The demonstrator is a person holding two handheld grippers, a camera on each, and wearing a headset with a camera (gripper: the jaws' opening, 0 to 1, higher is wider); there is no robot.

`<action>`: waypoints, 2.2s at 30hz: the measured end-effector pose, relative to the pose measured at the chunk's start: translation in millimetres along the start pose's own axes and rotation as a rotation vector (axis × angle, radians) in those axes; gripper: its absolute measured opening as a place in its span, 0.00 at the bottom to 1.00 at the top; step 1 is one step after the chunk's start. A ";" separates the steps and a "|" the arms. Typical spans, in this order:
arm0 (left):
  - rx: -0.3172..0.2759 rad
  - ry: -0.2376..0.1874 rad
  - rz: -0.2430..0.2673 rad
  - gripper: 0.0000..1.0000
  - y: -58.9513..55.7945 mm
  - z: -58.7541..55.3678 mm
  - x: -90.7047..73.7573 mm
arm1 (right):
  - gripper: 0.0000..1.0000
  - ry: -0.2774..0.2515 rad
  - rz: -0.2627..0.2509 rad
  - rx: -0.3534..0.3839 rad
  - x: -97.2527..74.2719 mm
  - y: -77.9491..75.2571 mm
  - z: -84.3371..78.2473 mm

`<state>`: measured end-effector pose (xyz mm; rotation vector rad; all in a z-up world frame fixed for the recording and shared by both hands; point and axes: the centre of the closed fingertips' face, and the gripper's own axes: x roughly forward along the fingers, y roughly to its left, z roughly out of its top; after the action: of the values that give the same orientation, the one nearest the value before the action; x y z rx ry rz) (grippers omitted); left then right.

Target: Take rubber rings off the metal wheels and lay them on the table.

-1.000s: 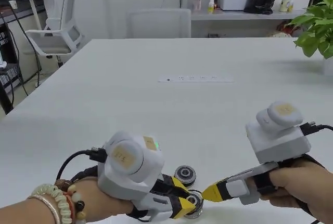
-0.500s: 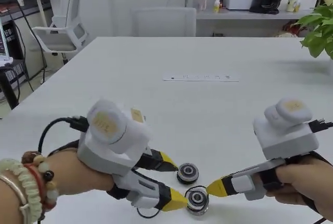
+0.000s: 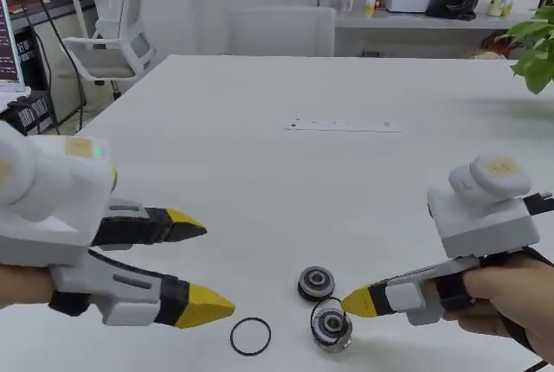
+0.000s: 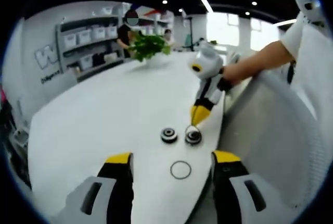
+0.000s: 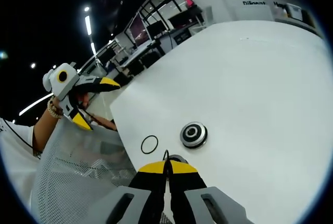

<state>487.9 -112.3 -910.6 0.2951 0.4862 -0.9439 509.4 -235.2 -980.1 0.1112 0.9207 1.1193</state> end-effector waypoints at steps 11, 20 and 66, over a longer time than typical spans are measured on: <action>-0.090 -0.006 0.052 0.69 -7.0 -29.8 -13.3 | 0.00 -0.024 0.037 0.012 4.8 11.7 9.3; -0.123 -0.019 0.045 0.74 -8.6 -31.2 -10.0 | 0.00 0.026 0.075 -0.049 19.5 33.1 9.9; -0.100 0.071 0.059 0.73 -7.3 -44.7 -6.0 | 0.06 0.089 -0.022 -0.133 49.1 6.7 16.3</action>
<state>467.0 -92.2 -945.8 0.2516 0.5851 -0.8505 521.6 -186.6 -994.6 -0.0575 0.9219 1.1691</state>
